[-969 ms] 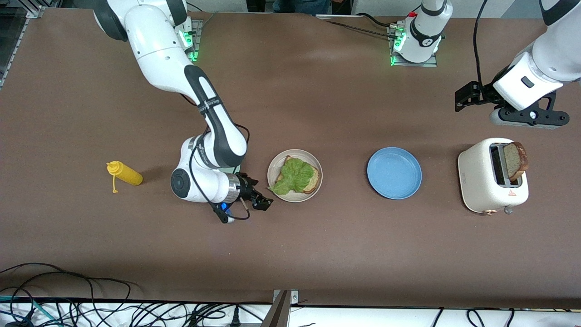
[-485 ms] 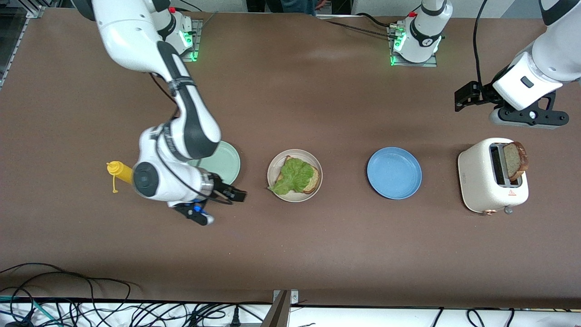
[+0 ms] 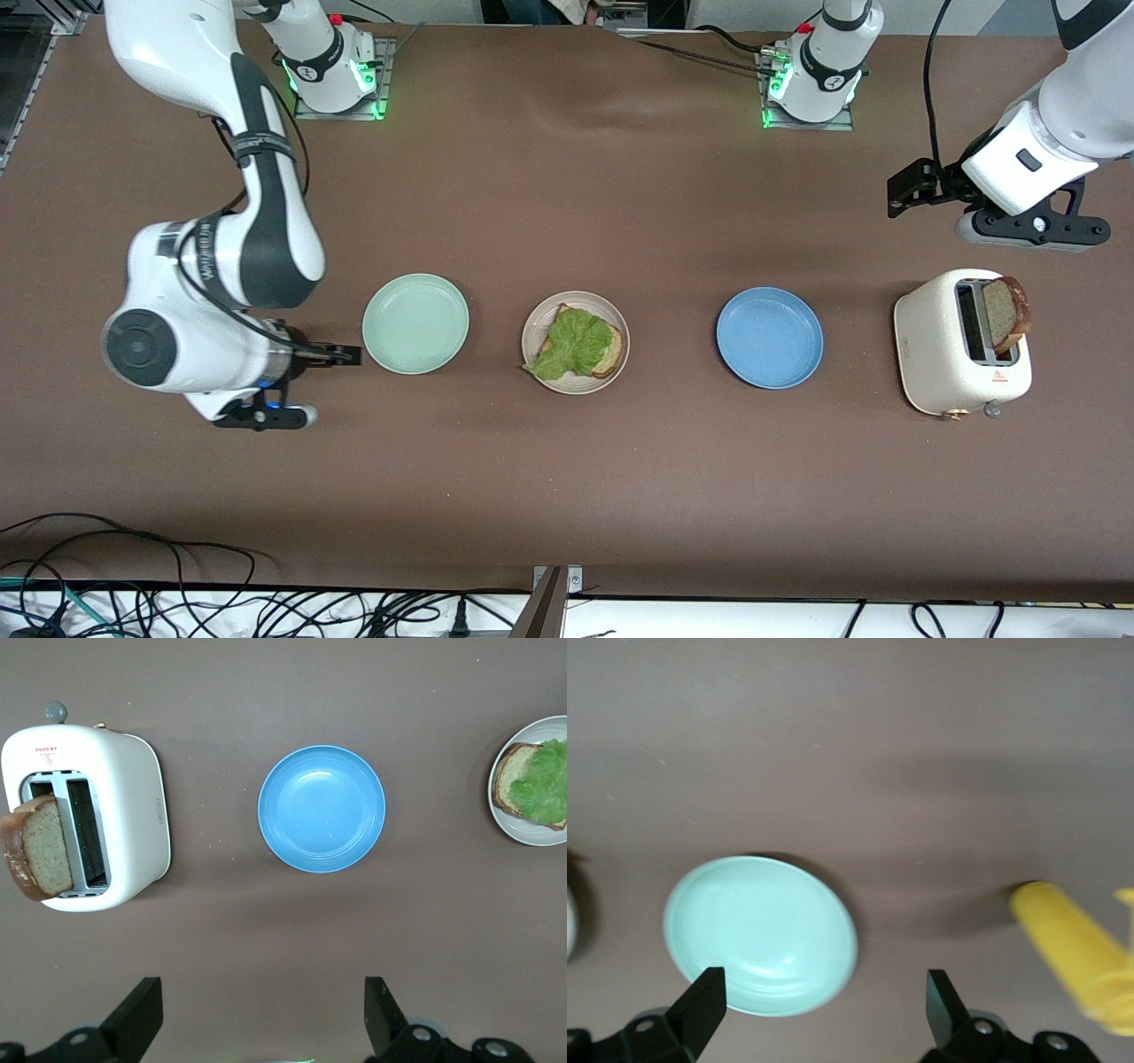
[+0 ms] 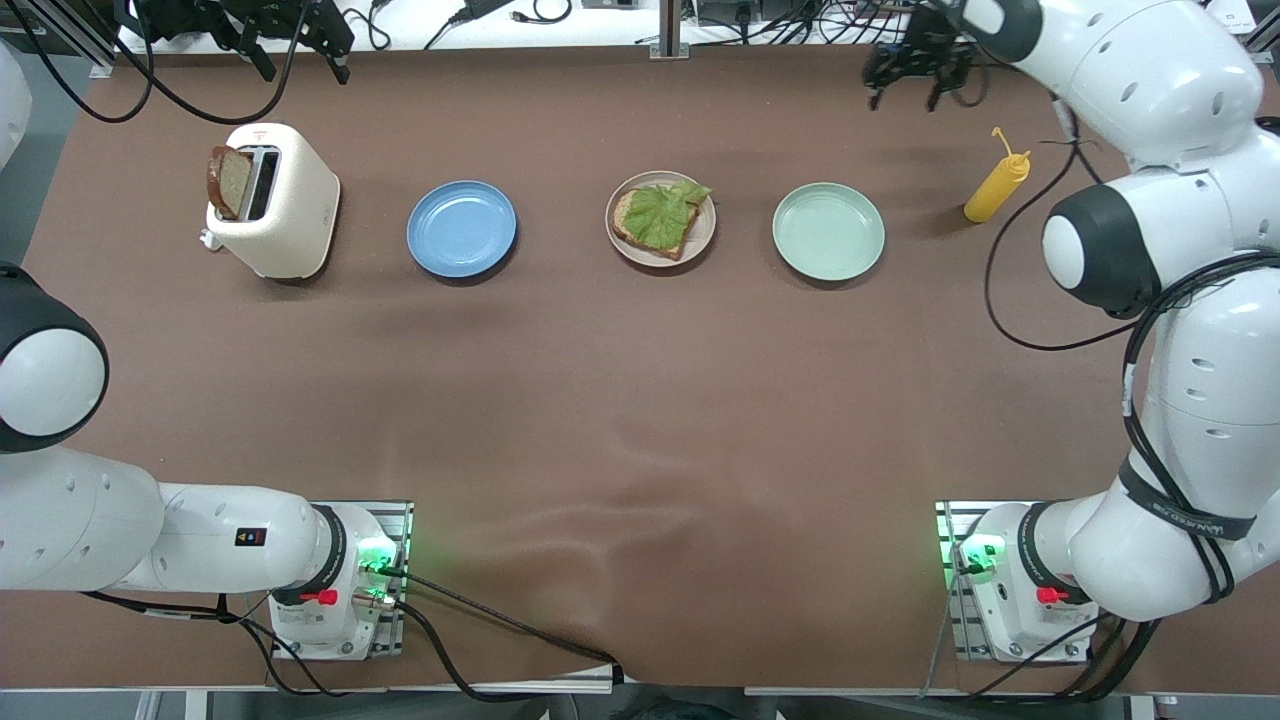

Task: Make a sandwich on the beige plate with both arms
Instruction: 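Withdraw the right gripper from the beige plate, then move the open right gripper to the yellow mustard bottle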

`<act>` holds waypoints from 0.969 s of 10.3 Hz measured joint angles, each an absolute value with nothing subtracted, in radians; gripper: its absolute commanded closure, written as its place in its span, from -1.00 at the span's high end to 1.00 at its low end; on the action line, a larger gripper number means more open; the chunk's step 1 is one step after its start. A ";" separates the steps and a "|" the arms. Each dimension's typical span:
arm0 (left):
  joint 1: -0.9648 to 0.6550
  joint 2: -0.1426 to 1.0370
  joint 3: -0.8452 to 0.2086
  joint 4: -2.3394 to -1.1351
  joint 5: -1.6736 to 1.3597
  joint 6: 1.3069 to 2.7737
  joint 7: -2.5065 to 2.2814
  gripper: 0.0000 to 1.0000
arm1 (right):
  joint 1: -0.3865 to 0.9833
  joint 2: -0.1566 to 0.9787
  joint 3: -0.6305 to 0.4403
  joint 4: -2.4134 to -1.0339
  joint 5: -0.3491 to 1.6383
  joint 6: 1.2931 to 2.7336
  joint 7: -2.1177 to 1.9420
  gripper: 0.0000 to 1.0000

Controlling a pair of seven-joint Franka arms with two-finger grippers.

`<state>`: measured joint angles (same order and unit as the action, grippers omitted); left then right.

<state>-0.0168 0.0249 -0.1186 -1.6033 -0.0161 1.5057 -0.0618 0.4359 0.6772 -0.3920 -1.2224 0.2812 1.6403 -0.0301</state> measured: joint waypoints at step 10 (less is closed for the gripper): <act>-0.017 0.025 -0.121 -1.603 -0.016 1.506 -0.062 1.00 | 0.344 0.460 -0.688 -1.644 0.444 1.825 -1.428 1.00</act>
